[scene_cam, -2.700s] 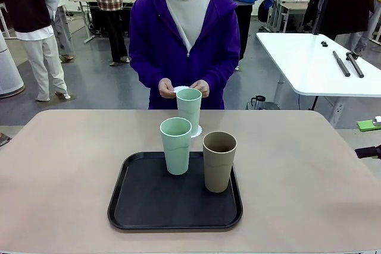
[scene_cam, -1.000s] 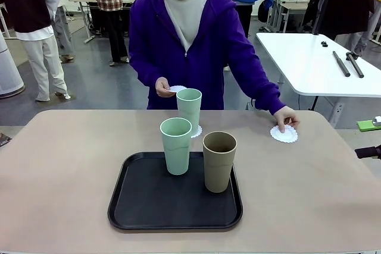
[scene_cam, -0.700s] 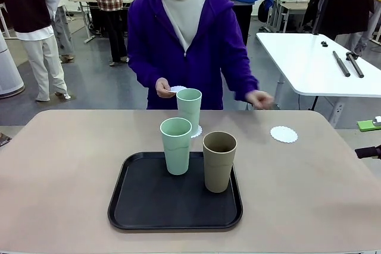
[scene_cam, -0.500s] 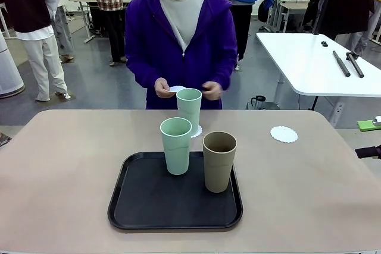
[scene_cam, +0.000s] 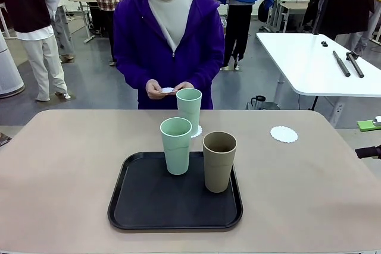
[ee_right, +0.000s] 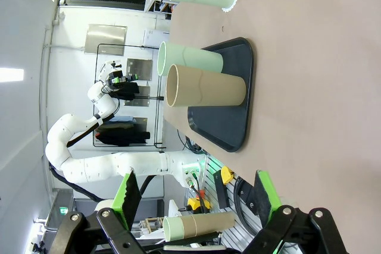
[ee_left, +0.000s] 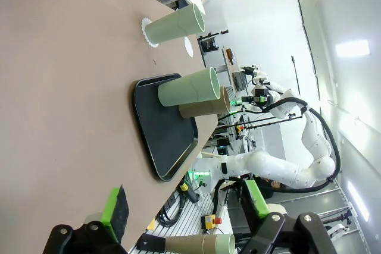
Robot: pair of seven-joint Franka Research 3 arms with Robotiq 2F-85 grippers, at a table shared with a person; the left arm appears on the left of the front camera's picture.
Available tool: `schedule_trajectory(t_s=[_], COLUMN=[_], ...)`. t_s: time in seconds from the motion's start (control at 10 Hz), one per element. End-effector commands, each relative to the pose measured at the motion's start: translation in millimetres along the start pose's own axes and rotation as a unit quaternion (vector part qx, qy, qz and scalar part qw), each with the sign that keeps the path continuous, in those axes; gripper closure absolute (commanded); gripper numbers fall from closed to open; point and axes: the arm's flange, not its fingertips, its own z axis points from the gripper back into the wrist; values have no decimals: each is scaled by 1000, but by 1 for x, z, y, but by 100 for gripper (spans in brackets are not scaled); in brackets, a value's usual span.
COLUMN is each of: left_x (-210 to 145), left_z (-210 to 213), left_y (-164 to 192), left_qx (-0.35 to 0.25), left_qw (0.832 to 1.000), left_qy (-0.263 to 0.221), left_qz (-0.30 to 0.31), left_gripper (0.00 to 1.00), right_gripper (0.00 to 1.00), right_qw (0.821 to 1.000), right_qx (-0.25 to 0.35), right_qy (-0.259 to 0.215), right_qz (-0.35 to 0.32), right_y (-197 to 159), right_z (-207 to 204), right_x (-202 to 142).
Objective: Place coasters on the table and set cups on them.
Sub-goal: Take one Reusable plastic cup from the Flat Tray and place it on a coaster set by the human.
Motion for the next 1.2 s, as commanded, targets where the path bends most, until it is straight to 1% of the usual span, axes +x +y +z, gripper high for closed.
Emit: schedule_trajectory(t_s=[0.0, 1.1], left_x=[0, 0], left_z=[4, 4], left_y=[0, 0], left_qx=[-5, -5], left_qw=[1000, 1000], left_qy=[0, 0], left_qz=[-9, -9], left_gripper=[0, 0], right_gripper=[0, 0], right_qw=[1000, 1000], right_qx=[12, 12], right_qy=[-6, -6], right_qz=[6, 6], right_y=[1, 1], right_z=[-1, -1], right_x=[3, 3])
